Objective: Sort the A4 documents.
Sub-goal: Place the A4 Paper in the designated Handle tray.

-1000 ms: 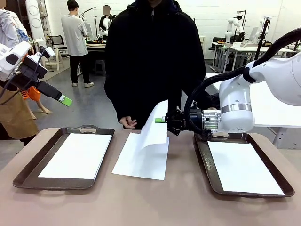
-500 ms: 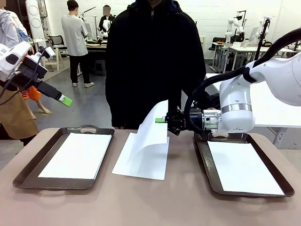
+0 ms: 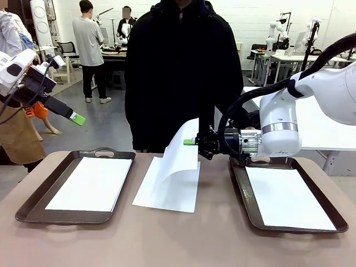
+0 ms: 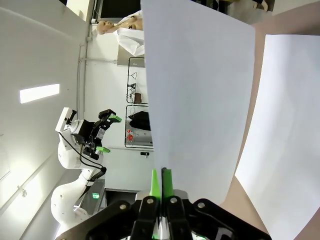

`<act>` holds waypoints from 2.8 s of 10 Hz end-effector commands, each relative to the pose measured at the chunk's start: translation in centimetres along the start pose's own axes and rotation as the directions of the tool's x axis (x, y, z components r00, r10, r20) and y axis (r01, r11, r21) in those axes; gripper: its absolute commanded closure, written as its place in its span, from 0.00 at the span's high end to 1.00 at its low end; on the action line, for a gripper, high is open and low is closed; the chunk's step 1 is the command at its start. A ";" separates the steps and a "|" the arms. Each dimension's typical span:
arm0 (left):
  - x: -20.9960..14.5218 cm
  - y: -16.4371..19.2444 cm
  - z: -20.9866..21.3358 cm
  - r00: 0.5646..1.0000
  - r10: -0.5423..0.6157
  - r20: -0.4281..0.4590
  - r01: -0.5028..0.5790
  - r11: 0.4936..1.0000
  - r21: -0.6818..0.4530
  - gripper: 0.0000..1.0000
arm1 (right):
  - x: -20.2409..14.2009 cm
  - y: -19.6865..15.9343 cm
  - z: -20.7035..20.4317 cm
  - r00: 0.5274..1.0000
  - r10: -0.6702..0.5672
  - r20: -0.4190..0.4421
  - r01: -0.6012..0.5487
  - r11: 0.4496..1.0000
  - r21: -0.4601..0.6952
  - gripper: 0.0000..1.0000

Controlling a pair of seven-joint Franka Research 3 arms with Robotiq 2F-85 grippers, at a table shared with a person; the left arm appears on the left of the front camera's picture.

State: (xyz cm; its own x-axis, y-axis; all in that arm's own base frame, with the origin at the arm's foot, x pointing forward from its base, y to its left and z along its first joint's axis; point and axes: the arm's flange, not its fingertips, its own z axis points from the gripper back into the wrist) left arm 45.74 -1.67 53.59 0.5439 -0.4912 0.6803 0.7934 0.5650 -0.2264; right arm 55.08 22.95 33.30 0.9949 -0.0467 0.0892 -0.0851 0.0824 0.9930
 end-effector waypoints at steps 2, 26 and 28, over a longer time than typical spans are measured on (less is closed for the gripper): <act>0.0 -0.1 0.1 1.000 -0.006 0.000 0.006 1.000 0.001 1.00 | -0.8 1.6 3.3 0.997 0.043 -0.064 -0.042 0.999 0.017 0.01; 0.0 -0.1 0.1 1.000 -0.006 0.000 0.006 1.000 0.001 1.00 | -2.0 -3.8 31.7 0.990 -0.085 -0.108 0.003 0.799 -0.601 0.01; 0.0 -0.1 0.1 1.000 -0.006 0.000 0.006 1.000 0.001 1.00 | -2.3 -3.7 31.7 0.993 -0.077 -0.084 0.001 0.744 -0.668 0.01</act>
State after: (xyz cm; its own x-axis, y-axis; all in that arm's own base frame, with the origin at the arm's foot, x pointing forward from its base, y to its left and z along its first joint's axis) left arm 45.74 -1.67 53.61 0.5436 -0.4910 0.6807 0.7936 0.5648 -0.2264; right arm 52.44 -9.68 31.79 0.9982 0.0564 0.0201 -0.0531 0.6810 0.7304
